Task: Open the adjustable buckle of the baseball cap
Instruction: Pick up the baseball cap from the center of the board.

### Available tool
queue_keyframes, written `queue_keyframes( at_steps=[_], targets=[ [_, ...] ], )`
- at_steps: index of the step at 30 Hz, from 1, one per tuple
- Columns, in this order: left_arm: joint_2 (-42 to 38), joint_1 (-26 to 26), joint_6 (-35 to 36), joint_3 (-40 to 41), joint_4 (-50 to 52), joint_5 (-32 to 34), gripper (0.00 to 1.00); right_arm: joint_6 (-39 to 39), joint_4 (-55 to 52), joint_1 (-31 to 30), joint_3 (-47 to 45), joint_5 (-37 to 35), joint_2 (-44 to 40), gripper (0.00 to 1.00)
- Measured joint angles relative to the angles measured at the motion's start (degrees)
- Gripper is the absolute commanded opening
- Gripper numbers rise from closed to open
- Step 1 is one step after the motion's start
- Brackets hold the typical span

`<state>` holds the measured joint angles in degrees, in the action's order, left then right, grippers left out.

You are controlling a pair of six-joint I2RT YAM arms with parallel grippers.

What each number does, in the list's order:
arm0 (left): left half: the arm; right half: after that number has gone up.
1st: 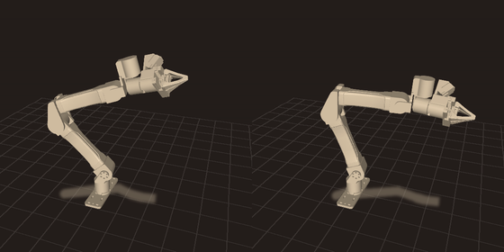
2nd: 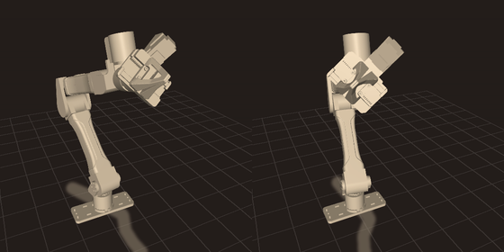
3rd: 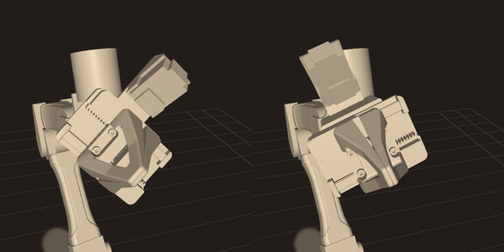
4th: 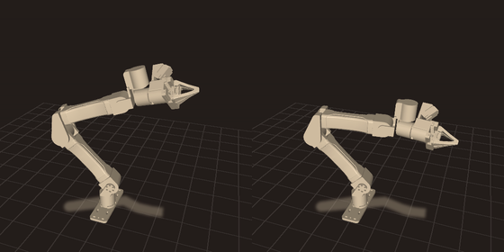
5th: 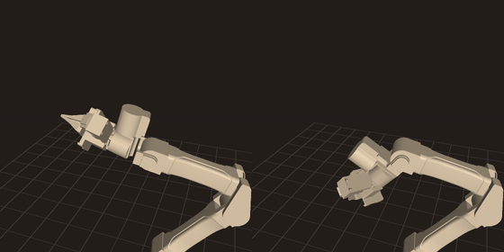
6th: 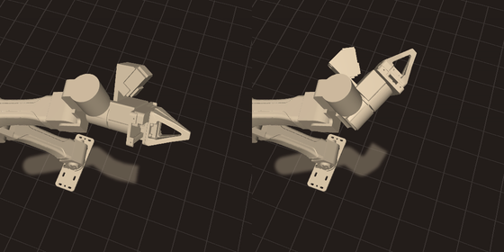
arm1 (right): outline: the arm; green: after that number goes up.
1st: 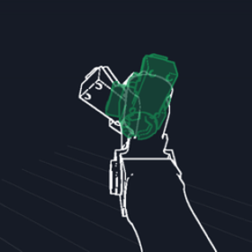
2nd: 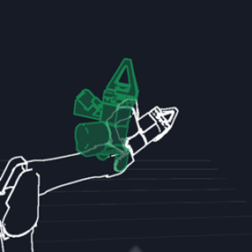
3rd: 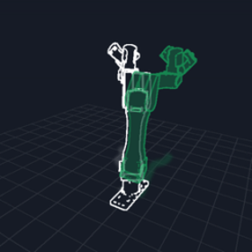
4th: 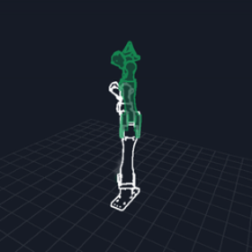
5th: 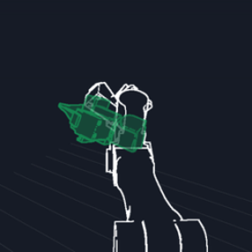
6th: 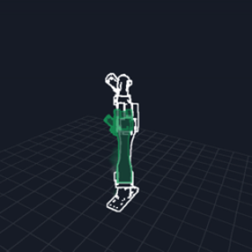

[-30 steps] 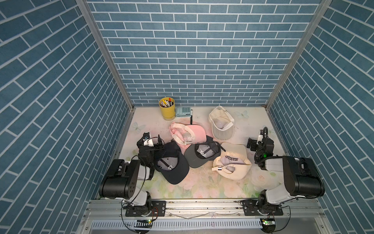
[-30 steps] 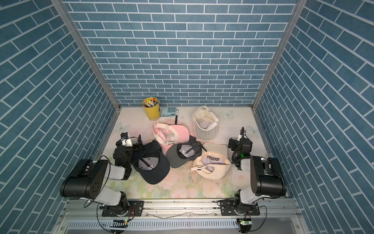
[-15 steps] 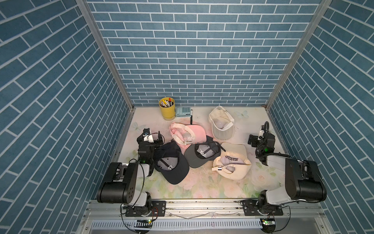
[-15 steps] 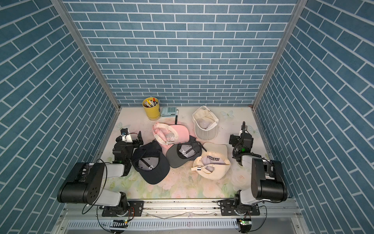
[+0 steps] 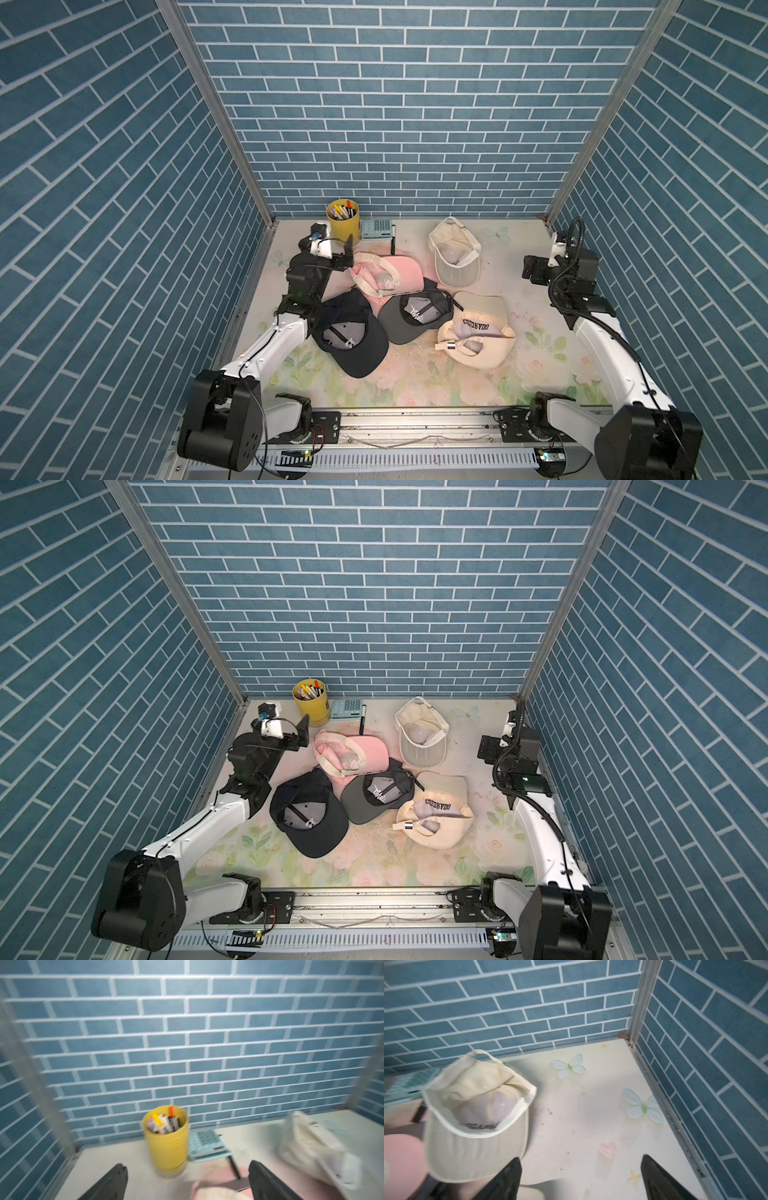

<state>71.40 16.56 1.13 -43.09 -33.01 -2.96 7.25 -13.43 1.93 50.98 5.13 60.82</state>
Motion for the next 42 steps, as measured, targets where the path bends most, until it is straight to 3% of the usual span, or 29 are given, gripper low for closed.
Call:
queue_keyframes(
  at_steps=[4, 8, 14, 18, 23, 31, 42],
  targets=[
    [5.31, 9.55, 0.44, -6.75, 6.12, -4.57, 0.94, 1.46, -11.72, -3.85, 0.96, 8.26, -3.67, 0.82],
    [11.69, 15.21, 0.17, -9.64, 10.23, -8.57, 0.93, 3.08, -19.17, -13.94, -0.90, 12.55, -4.57, 0.77],
    [14.91, 16.59, -0.79, -9.90, 13.46, -11.34, 0.92, 4.96, -21.64, -28.11, -6.58, 13.90, -3.23, 0.76],
    [13.81, 16.59, -0.87, -9.68, 14.34, -11.72, 0.93, 4.63, -22.62, -33.24, -6.64, 11.98, -0.09, 0.73],
    [9.92, 16.59, -0.87, -6.82, 14.80, -11.56, 0.93, 4.33, -24.57, -35.89, -6.23, 9.92, 3.93, 0.71],
    [6.10, 16.59, -0.87, -3.87, 15.28, -10.88, 0.93, 4.52, -25.59, -36.63, -4.87, 10.29, 8.72, 0.57],
    [5.99, 16.59, -0.90, -3.39, 15.17, -11.76, 0.93, 5.86, -25.51, -36.96, -5.62, 5.25, 8.52, 0.68]
  ],
)
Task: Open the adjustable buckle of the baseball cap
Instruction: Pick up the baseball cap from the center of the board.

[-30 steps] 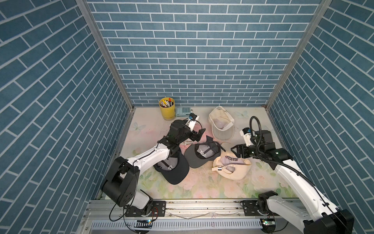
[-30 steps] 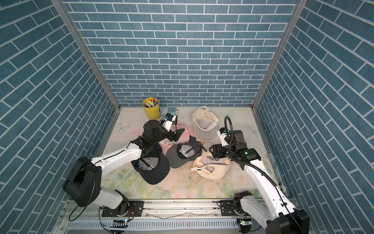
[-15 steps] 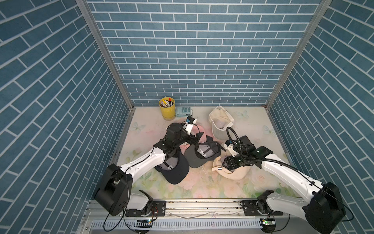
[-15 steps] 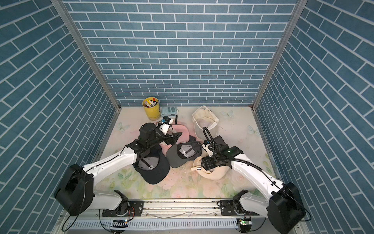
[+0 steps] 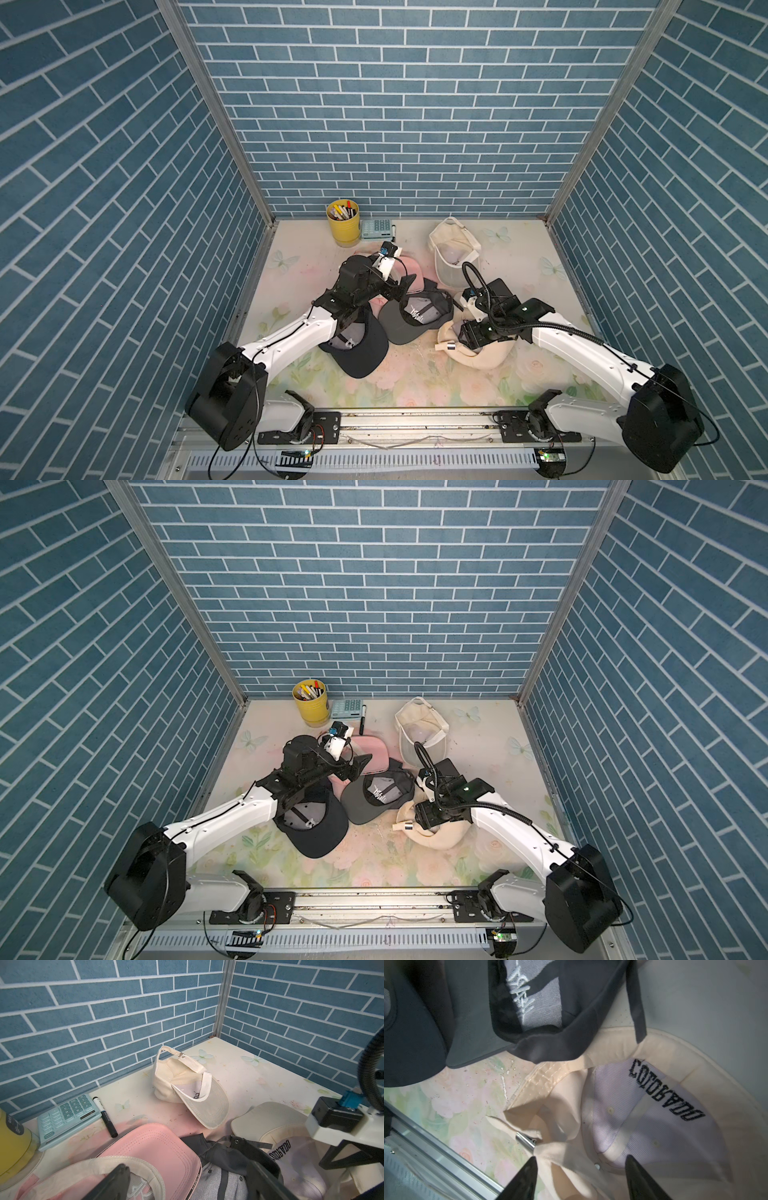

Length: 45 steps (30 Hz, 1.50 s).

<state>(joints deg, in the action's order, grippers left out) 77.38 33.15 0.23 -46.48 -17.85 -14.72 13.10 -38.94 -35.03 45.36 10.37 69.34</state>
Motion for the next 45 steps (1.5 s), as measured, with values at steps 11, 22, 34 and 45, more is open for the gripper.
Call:
queue_keyframes(
  at_steps=[11, 22, 34, 45],
  targets=[
    [2.43, 0.00, 0.42, -1.49, 0.00, -2.29, 0.93, 2.73, -0.02, -0.70, -2.69, 3.98, 0.81, 0.39],
    [5.40, 0.00, 1.36, -4.09, 0.02, -3.50, 0.94, 4.63, -0.37, -1.86, -2.99, 6.91, 0.13, 0.00],
    [5.40, 0.00, -1.20, -15.54, 5.42, -3.56, 0.93, 4.39, -1.55, -2.05, 10.40, 5.60, -6.16, 0.00],
    [8.61, 0.00, -9.03, -36.39, 16.57, -1.88, 0.94, 3.65, -7.08, -1.62, 21.90, -1.27, -10.12, 0.00]
  ],
)
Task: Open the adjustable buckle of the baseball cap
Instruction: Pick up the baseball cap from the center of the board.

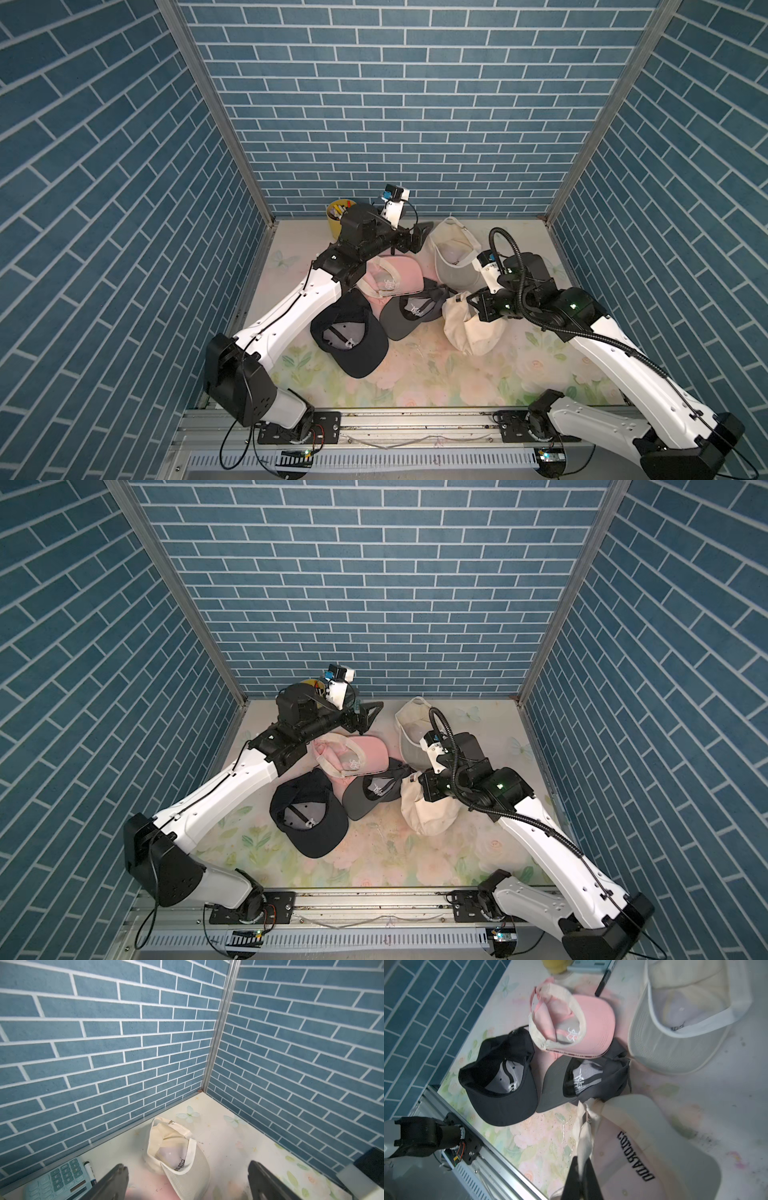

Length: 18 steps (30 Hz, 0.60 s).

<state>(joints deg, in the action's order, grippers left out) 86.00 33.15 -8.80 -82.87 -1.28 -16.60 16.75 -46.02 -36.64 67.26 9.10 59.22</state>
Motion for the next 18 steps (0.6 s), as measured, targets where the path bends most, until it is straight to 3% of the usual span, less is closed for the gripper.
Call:
queue_keyframes(
  at_steps=[3, 10, 18],
  targets=[
    [1.27, 0.00, -1.53, -4.52, 2.23, 0.11, 0.94, 1.27, 0.46, 0.24, 2.58, -4.85, -1.03, 0.00],
    [1.16, 1.79, -1.70, -4.52, 5.20, 4.57, 0.92, 9.92, 8.74, 0.33, 2.32, -20.44, -0.37, 0.00],
    [0.55, 11.37, 3.41, 1.05, 1.18, 15.61, 0.92, 25.92, 17.97, 0.07, -0.15, -36.52, 5.68, 0.00]
  ],
)
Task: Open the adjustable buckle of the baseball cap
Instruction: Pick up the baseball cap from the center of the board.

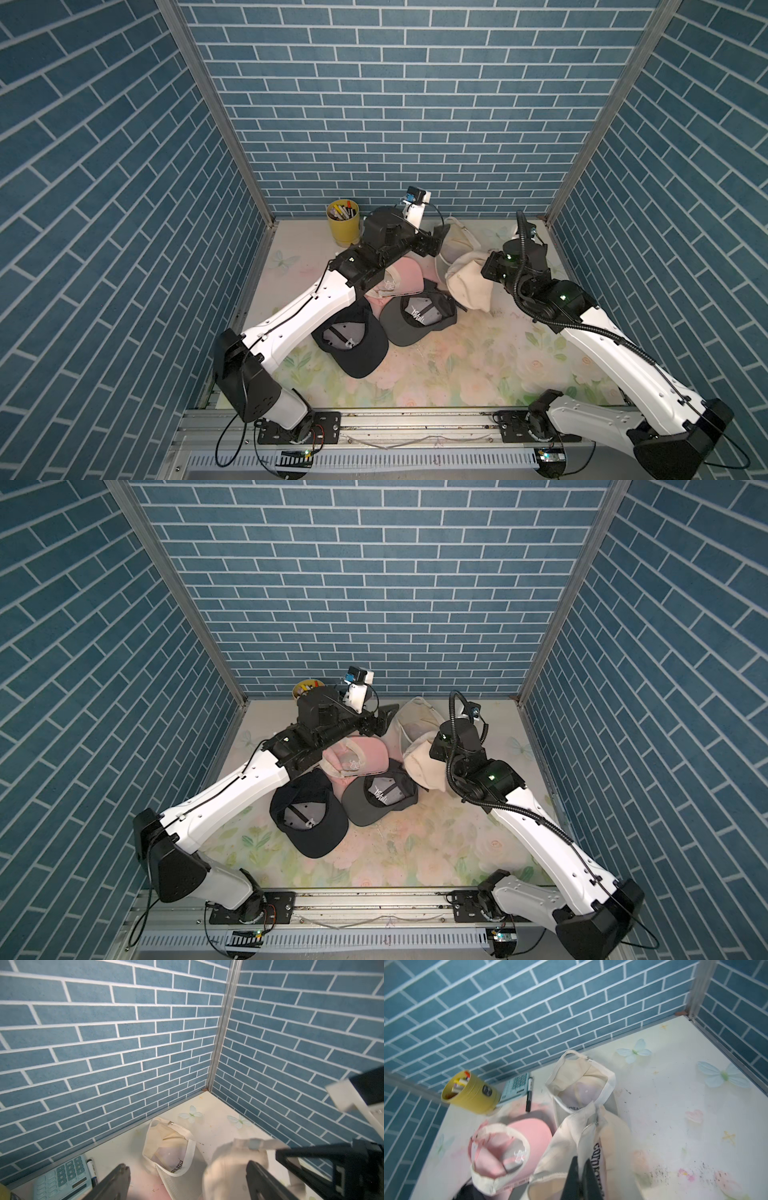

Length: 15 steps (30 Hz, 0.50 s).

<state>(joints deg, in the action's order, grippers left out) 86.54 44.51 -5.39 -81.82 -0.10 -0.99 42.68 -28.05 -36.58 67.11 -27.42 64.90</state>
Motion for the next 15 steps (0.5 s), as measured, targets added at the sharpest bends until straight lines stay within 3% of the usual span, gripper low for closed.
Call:
queue_keyframes(
  at_steps=[7, 15],
  targets=[
    [-0.66, 4.57, 1.81, 9.40, -8.46, 6.54, 0.92, 10.03, 2.40, -2.01, 3.52, -12.11, 4.96, 0.00],
    [0.57, 7.98, 3.30, 9.75, -15.41, 9.90, 0.93, 16.00, 1.62, -2.36, 12.94, -21.99, 10.19, 0.00]
  ],
)
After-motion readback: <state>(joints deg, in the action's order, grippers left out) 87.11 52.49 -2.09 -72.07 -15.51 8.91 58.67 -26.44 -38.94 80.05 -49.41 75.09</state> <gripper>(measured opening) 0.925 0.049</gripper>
